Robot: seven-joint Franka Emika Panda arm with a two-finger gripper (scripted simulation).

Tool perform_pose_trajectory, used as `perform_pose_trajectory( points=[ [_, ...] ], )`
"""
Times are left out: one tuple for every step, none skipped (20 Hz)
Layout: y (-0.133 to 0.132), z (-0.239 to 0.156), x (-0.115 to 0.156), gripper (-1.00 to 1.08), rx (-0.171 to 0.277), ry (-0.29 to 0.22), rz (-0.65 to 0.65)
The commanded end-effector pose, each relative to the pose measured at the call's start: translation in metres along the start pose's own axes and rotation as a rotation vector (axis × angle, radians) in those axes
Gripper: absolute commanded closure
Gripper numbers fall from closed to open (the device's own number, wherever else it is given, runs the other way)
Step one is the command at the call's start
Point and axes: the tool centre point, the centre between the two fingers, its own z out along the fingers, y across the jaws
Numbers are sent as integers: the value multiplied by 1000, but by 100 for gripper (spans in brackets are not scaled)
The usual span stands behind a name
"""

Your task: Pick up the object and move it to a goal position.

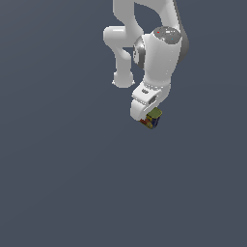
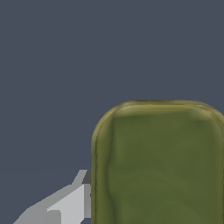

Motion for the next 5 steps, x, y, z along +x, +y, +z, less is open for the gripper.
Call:
perform_pose_trajectory(
  points=[
    [-6,-10,7,108,-1,3,2],
    [-7,-11,8,108,-1,3,2],
    [-8,-13,10,108,-1,3,2],
    [-9,-13,10,108,-1,3,2],
    [-9,-14,11,108,-1,3,2]
  ],
)
